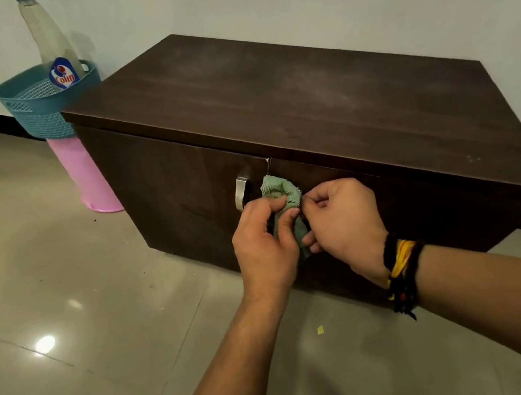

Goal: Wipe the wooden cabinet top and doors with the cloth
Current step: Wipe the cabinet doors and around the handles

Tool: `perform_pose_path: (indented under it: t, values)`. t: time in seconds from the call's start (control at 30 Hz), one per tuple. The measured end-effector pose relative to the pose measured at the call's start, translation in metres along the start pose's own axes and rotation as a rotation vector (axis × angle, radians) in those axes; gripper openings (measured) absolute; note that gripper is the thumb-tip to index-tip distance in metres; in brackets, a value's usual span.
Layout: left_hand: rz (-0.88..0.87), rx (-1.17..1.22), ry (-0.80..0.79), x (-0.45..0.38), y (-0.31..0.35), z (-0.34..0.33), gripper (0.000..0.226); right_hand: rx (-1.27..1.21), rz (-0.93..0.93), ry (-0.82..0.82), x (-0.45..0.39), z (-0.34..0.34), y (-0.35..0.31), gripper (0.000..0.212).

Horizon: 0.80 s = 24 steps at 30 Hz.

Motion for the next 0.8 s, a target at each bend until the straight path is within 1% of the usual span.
perform_pose_path:
  t: [0.07, 0.2, 0.27, 0.4, 0.5, 0.57, 0.67, 0.73, 0.8]
  values:
    - [0.015, 0.021, -0.011, 0.009, -0.01, 0.0, 0.01, -0.007, 0.009, 0.01, 0.0, -0.001, 0.001, 0.026]
    - [0.057, -0.011, -0.037, 0.027, -0.031, 0.001, 0.014, -0.002, 0.023, -0.002, 0.0, -0.002, 0.002, 0.022]
    - [0.056, -0.011, -0.005, 0.021, -0.025, 0.002, 0.014, 0.002, 0.027, -0.005, -0.001, -0.001, 0.002, 0.023]
    - [-0.015, 0.007, 0.055, -0.008, 0.004, 0.0, 0.007, 0.014, 0.042, 0.002, -0.001, 0.0, 0.001, 0.021]
    - [0.017, 0.006, 0.041, 0.001, 0.001, -0.003, 0.006, -0.016, 0.026, 0.009, 0.0, -0.001, 0.001, 0.025]
    - [0.065, 0.006, 0.012, 0.014, -0.008, -0.003, 0.011, -0.025, 0.021, 0.015, 0.001, -0.002, 0.001, 0.027]
    - [0.09, -0.015, -0.02, 0.02, -0.017, -0.002, 0.017, -0.027, 0.024, 0.015, 0.0, -0.003, 0.001, 0.026]
    - [0.072, -0.017, -0.017, 0.016, -0.015, -0.002, 0.015, -0.03, 0.019, 0.015, -0.001, -0.002, 0.0, 0.024]
    - [0.045, -0.009, 0.014, 0.008, -0.006, -0.001, 0.008, -0.021, 0.022, 0.015, -0.001, -0.002, 0.0, 0.026]
Point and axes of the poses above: each hand's wrist, its own x-axis away from the middle knuckle, its own z-axis out of the back of the hand, y = z × x, the point moved 1 cm from there along -x, towards the middle knuckle, and after that the axes turned 1 degree about x, right-handed, at the moved point
